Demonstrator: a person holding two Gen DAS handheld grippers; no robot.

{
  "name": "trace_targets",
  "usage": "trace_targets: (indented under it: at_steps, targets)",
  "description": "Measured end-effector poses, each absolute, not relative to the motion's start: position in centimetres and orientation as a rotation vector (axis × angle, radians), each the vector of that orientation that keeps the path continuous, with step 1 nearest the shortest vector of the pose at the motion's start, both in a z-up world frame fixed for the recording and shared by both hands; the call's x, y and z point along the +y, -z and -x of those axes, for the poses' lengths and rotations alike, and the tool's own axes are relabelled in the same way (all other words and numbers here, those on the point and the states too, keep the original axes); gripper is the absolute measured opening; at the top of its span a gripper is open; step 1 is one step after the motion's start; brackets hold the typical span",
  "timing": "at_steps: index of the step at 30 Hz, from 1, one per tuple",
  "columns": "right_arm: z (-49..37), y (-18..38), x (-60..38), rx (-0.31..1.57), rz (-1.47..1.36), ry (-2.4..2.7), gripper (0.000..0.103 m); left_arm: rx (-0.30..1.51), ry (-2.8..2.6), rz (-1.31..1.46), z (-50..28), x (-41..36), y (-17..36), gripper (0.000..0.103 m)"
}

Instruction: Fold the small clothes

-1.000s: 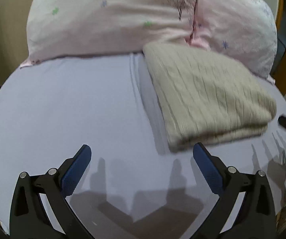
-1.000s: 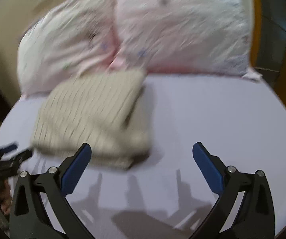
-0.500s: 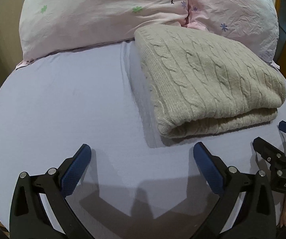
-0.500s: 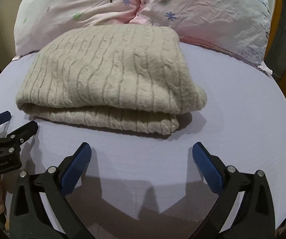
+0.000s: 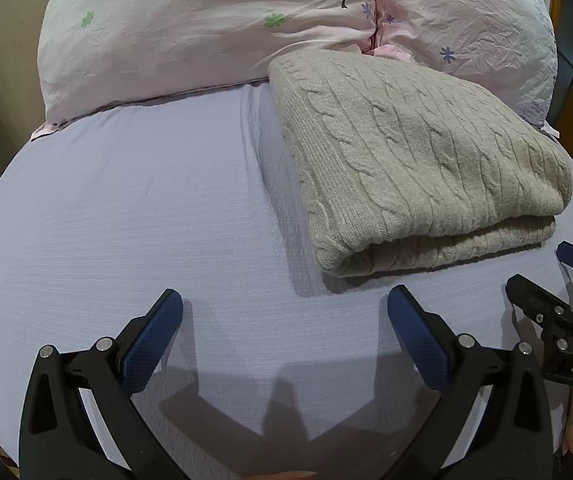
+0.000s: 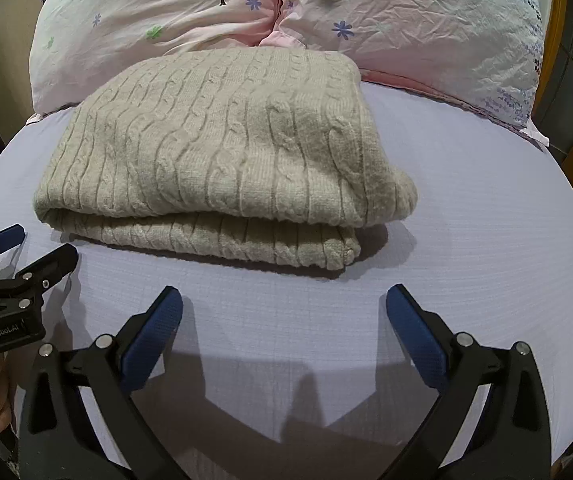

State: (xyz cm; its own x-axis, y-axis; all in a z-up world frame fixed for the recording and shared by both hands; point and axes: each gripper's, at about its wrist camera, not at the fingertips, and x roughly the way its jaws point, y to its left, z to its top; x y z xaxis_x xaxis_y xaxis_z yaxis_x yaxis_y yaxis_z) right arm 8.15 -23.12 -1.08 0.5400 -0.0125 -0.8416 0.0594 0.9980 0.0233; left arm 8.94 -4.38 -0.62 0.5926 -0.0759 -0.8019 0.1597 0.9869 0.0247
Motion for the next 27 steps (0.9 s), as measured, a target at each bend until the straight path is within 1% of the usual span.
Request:
trace_targets:
  at_steps: [27]
  targets:
    - [-8.35, 1.08, -23.01, 1.000, -0.052, 0.045, 0.101, 0.927, 0.139, -0.098, -8.96, -4.37, 0.66, 0.102]
